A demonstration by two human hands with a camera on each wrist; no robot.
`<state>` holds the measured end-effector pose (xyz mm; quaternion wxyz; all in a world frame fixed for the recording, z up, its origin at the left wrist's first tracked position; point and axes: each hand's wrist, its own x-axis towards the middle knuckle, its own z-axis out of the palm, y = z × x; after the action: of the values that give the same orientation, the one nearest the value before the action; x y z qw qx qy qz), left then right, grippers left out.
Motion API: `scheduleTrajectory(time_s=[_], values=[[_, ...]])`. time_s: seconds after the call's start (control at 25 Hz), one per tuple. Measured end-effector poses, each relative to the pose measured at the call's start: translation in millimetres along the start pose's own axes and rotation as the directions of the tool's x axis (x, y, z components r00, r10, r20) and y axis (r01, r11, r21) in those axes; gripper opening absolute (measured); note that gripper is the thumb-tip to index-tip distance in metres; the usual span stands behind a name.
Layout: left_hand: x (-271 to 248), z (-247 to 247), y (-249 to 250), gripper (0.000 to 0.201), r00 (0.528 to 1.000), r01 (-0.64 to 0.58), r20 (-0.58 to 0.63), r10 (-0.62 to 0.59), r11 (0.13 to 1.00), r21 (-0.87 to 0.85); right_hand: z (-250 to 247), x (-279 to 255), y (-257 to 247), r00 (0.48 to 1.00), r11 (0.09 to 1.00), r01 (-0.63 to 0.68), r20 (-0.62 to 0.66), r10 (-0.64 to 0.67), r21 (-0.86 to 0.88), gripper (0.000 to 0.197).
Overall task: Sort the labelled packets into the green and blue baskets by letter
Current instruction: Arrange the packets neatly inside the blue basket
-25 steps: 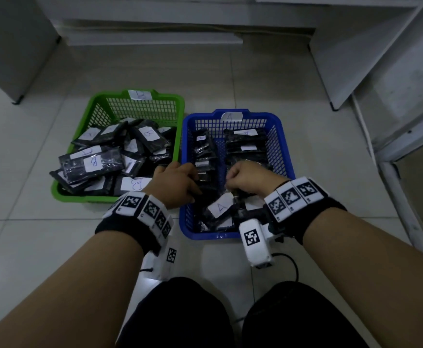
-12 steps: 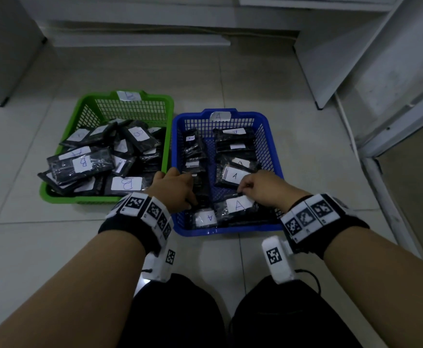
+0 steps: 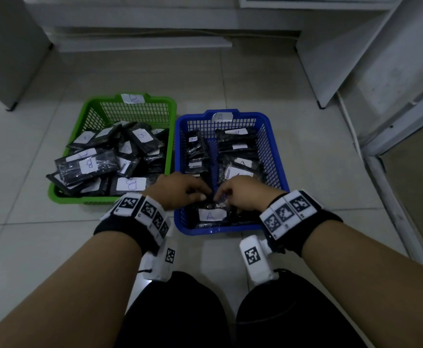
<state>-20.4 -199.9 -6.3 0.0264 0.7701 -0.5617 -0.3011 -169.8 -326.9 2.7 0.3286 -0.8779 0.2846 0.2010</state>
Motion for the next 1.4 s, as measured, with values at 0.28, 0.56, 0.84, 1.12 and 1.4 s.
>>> scheduleTrajectory(time_s=[0.28,0.56,0.84,1.12,1.4], values=[[2.1,6.7,0.9,0.042,0.985,-0.006,0.170,-0.016,0.991,0.131,-1.4,-5.0,33.8,0.977,0.915,-0.215,-0.069,0.203,-0.342,0.053],[13.8,7.4,9.6,0.049,0.988,-0.028,0.151,-0.010,0.969,0.244,-44.8,11.4,42.5,0.962,0.971,-0.210,-0.202,0.184,-0.116,0.033],[36.5,-6.0,-2.5,0.033,0.996,-0.061,-0.059,0.068,0.991,0.123,-37.9,73.8,53.7,0.977,0.951,-0.168,-0.175,0.125,-0.260,0.067],[41.9,2.0,-17.7,0.044,0.987,0.075,-0.159,-0.034,0.963,0.259,-23.1,78.2,64.3,0.995,0.824,-0.045,-0.094,-0.010,-0.565,0.106],[43.3,7.5,-10.8,0.050,0.981,0.143,-0.176,-0.084,0.922,0.360,-23.4,76.6,66.3,0.999,0.766,-0.007,0.032,0.036,-0.643,0.111]])
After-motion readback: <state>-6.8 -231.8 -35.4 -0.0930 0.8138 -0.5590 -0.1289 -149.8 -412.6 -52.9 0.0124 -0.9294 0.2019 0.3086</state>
